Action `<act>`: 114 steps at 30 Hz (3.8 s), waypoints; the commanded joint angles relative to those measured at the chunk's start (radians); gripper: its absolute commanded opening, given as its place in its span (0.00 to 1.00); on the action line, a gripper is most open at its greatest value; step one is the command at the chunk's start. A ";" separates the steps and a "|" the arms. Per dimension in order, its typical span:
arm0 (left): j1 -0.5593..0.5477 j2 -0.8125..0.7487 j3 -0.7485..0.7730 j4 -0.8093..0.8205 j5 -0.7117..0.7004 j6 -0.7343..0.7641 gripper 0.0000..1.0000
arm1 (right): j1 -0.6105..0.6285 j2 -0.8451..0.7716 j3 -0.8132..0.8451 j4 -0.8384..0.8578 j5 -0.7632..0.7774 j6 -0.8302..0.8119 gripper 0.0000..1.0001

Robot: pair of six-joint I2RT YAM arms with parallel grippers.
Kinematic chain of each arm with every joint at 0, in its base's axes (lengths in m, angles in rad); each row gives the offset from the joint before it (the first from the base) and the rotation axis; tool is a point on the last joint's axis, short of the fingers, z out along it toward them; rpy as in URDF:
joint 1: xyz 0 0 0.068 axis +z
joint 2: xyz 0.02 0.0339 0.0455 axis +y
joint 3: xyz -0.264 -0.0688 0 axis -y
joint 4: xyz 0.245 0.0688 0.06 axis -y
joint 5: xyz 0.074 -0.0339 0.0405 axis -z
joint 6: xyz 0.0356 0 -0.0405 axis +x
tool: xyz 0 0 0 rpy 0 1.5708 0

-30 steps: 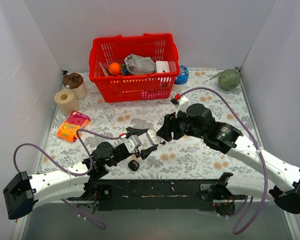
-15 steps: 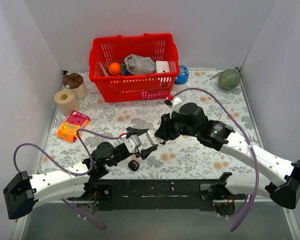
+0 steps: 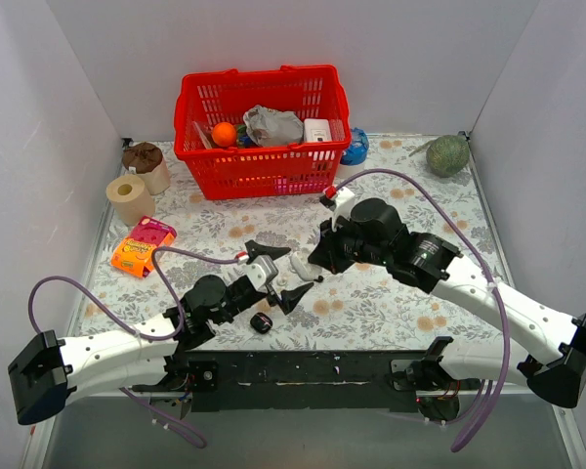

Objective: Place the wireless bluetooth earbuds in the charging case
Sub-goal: Adjust the charging case, then adjust the earbud at the center of the board.

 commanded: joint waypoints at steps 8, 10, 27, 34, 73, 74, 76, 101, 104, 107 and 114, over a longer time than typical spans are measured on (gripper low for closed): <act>0.026 -0.121 0.107 -0.212 -0.023 -0.248 0.98 | 0.012 -0.091 0.178 -0.149 0.043 -0.448 0.01; 0.082 -0.127 0.174 -0.332 0.140 -0.302 0.98 | 0.018 -0.134 0.156 -0.123 0.029 -0.544 0.01; 0.398 0.104 0.298 -0.180 0.963 -0.485 0.93 | 0.103 -0.102 0.159 -0.123 -0.084 -0.689 0.01; 0.398 0.140 0.302 -0.177 0.970 -0.462 0.86 | 0.106 -0.058 0.173 -0.095 -0.081 -0.669 0.01; 0.398 0.177 0.234 -0.064 0.945 -0.510 0.59 | 0.134 -0.012 0.189 -0.011 -0.081 -0.597 0.01; 0.398 0.175 0.231 -0.058 0.945 -0.513 0.60 | 0.134 -0.012 0.189 -0.011 -0.081 -0.597 0.01; 0.398 0.172 0.231 -0.056 0.943 -0.517 0.61 | 0.137 -0.010 0.189 -0.011 -0.077 -0.597 0.01; 0.398 0.115 0.182 -0.074 0.855 -0.487 0.00 | 0.144 -0.024 0.159 0.041 0.009 -0.500 0.50; 0.398 0.069 0.150 -0.081 0.809 -0.491 0.00 | 0.135 -0.041 0.172 0.071 0.072 -0.432 0.64; 0.398 -0.009 0.110 -0.100 0.724 -0.493 0.00 | 0.089 -0.083 0.164 0.120 0.113 -0.337 0.67; 0.397 -0.326 -0.028 -0.180 0.444 -0.523 0.00 | -0.096 -0.156 -0.129 0.241 0.081 -0.177 0.63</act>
